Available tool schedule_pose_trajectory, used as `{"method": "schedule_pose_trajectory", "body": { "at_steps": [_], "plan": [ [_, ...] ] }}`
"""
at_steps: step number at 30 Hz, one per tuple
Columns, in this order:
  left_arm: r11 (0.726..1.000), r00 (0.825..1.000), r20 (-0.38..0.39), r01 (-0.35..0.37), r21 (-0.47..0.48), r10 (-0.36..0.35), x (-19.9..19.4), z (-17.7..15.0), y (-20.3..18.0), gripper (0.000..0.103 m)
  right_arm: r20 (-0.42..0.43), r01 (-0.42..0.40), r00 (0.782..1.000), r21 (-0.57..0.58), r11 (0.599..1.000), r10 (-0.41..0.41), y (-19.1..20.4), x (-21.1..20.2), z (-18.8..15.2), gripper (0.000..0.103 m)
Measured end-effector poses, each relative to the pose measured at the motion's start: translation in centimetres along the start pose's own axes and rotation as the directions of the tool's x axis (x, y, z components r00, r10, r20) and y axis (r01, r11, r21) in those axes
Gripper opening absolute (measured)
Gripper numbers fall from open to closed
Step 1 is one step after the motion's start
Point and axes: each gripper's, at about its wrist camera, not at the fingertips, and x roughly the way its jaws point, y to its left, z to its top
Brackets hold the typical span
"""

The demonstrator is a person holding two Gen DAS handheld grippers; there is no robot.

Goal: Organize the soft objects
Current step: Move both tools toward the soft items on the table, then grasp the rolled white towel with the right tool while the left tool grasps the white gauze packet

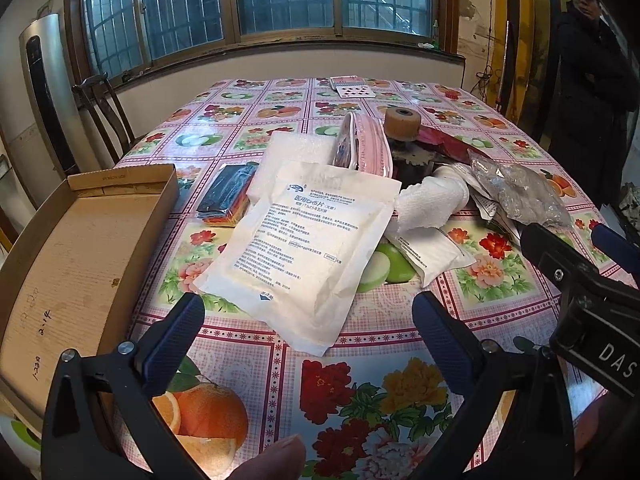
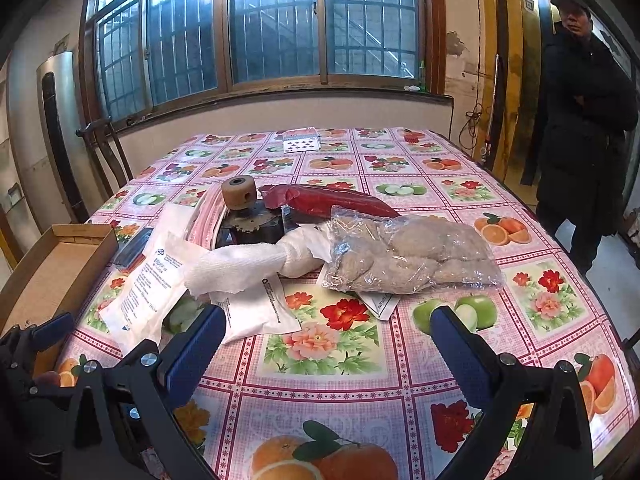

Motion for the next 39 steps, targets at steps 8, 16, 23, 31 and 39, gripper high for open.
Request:
{"method": "schedule_pose_trajectory", "body": {
  "at_steps": [8,16,23,31,39],
  "plan": [
    [1.000,1.000,-0.011,0.004,0.001,-0.004,0.3,-0.2,0.2,0.103,-0.013,0.000,1.000,0.000,1.000,0.000,0.1,0.3,-0.2,0.103],
    [1.000,1.000,-0.031,-0.002,0.013,0.002,0.8,-0.2,0.2,0.103,-0.033,-0.016,0.999,-0.023,1.000,0.015,0.2,0.9,0.1,0.103],
    [1.000,0.995,-0.091,0.031,0.005,-0.030,1.0,1.0,2.5,0.103,-0.065,-0.059,0.996,-0.025,0.998,0.058,-0.4,1.8,1.0,0.103],
    [0.997,0.982,-0.178,0.060,-0.049,-0.067,3.0,3.0,5.9,0.103,-0.137,-0.154,0.979,0.001,0.988,0.152,-0.2,3.7,1.5,0.103],
    [0.978,0.948,-0.245,0.205,-0.024,-0.205,4.9,4.1,6.3,0.103,-0.227,-0.281,0.932,0.035,0.959,0.281,0.5,5.6,2.5,0.103]
  ]
}}
